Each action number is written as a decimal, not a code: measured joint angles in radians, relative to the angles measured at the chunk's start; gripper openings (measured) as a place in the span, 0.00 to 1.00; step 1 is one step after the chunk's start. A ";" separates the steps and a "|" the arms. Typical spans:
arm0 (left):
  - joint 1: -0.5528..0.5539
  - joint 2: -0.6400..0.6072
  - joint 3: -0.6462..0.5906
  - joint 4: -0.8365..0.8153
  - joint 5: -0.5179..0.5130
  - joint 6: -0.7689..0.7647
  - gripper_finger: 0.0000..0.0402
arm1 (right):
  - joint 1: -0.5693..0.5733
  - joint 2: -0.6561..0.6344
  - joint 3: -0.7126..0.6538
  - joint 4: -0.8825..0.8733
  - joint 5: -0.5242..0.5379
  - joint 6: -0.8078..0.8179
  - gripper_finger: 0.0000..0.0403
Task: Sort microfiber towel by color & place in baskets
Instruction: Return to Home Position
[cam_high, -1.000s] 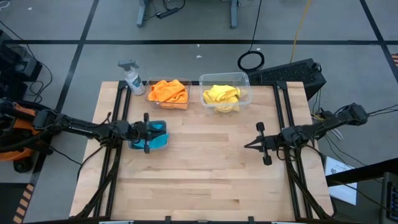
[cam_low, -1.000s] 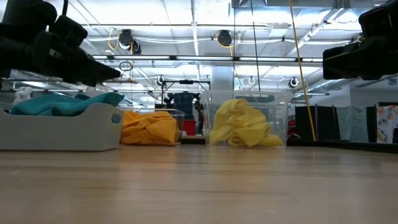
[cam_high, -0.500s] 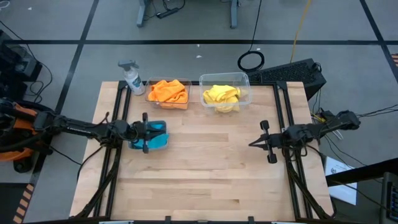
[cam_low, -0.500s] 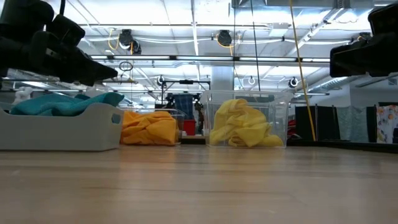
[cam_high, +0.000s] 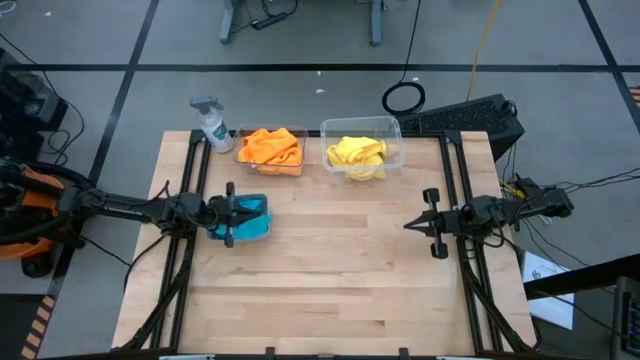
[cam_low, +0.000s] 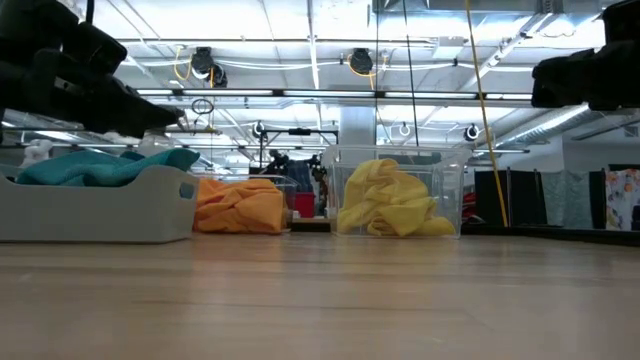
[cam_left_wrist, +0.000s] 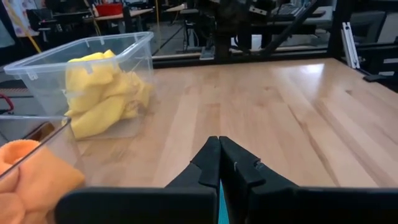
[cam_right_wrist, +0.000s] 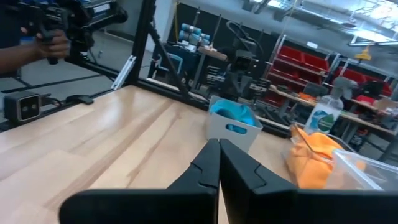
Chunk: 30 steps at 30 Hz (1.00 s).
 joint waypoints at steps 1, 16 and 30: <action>0.000 -0.014 0.000 -0.016 0.001 0.001 0.02 | -0.012 0.000 0.000 -0.004 -0.020 -0.001 0.00; 0.000 -0.219 0.000 -0.163 0.001 0.071 0.02 | -0.163 0.001 0.000 -0.017 -0.123 0.079 0.00; 0.001 -0.370 -0.001 -0.224 0.020 0.089 0.02 | -0.163 0.001 0.000 -0.017 -0.120 0.087 0.00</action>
